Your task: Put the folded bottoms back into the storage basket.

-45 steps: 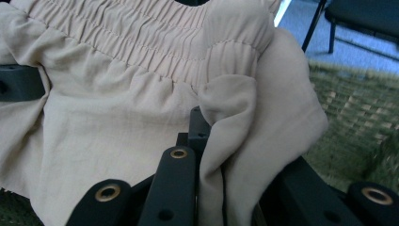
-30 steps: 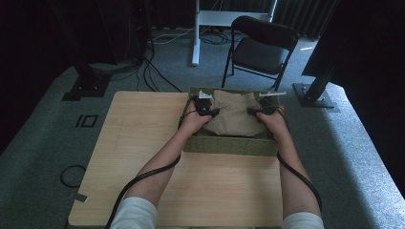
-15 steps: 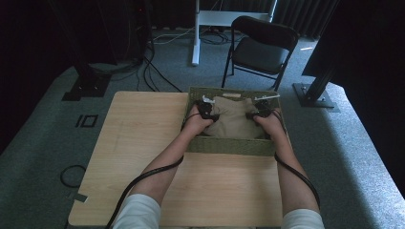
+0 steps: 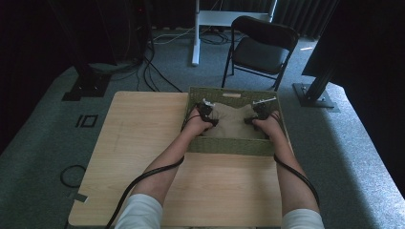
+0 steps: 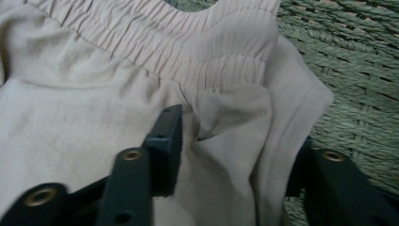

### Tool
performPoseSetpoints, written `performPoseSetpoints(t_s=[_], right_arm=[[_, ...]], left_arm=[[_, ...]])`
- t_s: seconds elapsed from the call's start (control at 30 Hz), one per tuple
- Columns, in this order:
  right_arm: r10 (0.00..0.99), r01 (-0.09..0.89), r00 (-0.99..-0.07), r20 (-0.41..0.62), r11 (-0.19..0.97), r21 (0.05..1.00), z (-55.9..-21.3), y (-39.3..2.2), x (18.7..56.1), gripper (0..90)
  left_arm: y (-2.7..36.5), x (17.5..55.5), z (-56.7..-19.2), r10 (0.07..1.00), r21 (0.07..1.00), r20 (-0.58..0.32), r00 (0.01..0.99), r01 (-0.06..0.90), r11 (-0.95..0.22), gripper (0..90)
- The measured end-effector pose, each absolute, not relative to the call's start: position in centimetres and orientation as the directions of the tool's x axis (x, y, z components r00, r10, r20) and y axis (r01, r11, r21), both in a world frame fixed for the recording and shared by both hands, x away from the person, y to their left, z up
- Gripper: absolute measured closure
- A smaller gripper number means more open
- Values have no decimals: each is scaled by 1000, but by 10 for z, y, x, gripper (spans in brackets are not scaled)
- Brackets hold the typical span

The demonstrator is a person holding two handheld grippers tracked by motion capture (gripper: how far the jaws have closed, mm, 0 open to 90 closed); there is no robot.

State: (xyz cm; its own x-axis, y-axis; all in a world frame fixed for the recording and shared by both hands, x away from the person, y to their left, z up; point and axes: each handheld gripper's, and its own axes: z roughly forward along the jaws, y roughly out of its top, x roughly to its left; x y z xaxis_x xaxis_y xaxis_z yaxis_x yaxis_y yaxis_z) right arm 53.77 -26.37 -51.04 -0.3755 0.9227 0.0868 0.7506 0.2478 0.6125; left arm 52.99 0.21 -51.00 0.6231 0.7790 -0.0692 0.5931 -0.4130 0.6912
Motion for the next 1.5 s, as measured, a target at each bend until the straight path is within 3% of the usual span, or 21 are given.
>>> performPoseSetpoints(t_s=[0.03,0.07,0.13,0.17,0.4,0.63,0.93,1.5], right_arm=[[927,754,-369,72,253,607,-511,-264,537,420],[927,754,-369,72,253,607,-511,-264,537,420],[929,754,-365,57,259,604,-510,-264,537,378],[934,747,-351,58,242,619,-509,-265,537,263],[938,725,-343,58,225,651,-497,-269,534,192],[933,688,-350,87,193,699,-471,-271,529,145],[918,658,-369,145,149,738,-442,-267,512,146],[892,596,-439,108,199,778,-414,-261,480,145]], left_arm=[[3,530,-510,784,687,-62,618,596,-416,463],[4,530,-511,786,687,-62,616,597,-414,463],[6,531,-510,801,689,-47,597,600,-406,381],[6,532,-509,807,711,-33,590,581,-396,311],[0,528,-497,801,712,-64,595,590,-381,198],[0,524,-468,778,751,-13,628,520,-407,194],[9,510,-434,744,785,-72,665,498,-369,194],[26,469,-391,702,834,-102,705,445,-326,193]])
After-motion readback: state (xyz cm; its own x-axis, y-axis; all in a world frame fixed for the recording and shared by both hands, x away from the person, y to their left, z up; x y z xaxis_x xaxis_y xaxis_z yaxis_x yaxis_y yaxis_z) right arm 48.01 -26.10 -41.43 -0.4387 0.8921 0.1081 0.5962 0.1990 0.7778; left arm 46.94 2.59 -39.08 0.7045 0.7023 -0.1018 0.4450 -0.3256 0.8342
